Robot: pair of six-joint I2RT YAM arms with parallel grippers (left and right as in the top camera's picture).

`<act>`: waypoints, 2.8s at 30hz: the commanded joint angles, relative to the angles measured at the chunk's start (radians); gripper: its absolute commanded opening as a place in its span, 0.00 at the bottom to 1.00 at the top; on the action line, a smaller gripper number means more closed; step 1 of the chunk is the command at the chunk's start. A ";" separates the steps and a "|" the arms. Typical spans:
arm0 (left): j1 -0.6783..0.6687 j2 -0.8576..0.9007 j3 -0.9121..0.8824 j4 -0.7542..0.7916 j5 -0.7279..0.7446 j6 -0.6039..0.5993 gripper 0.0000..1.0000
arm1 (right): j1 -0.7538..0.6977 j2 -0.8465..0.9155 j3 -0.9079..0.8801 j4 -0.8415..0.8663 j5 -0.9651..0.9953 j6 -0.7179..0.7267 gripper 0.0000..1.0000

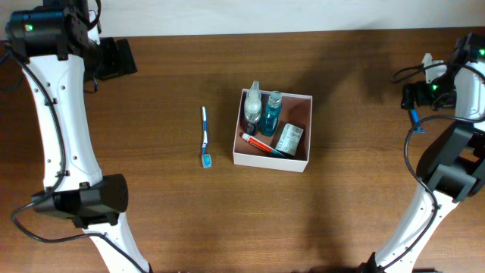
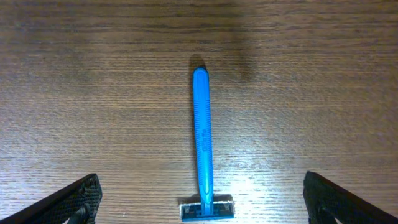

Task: Pack container
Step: 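Move the right gripper right over the blue razor, then lower the right gripper and grasp the blue razor handle, then carry the razor left and lower it into the pink box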

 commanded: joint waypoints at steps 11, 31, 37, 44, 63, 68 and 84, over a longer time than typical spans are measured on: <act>0.002 -0.020 -0.001 0.000 0.003 0.016 0.99 | -0.005 0.032 -0.098 0.034 -0.012 -0.038 1.00; 0.002 -0.020 -0.001 0.000 0.003 0.016 1.00 | -0.005 0.032 -0.156 0.085 0.023 -0.044 0.66; 0.002 -0.020 -0.001 0.000 0.003 0.016 0.99 | -0.005 0.032 -0.155 0.097 0.043 -0.009 0.52; 0.002 -0.020 -0.001 0.000 0.003 0.016 0.99 | -0.005 0.032 -0.151 0.097 0.049 0.009 0.33; 0.002 -0.020 -0.001 0.000 0.003 0.016 1.00 | -0.003 0.031 -0.125 0.081 0.048 0.068 0.13; 0.002 -0.020 -0.001 0.000 0.003 0.016 0.99 | -0.003 0.031 -0.070 0.050 0.038 0.107 0.06; 0.002 -0.020 -0.001 0.000 0.003 0.016 1.00 | 0.044 0.027 0.238 -0.176 -0.201 0.174 0.05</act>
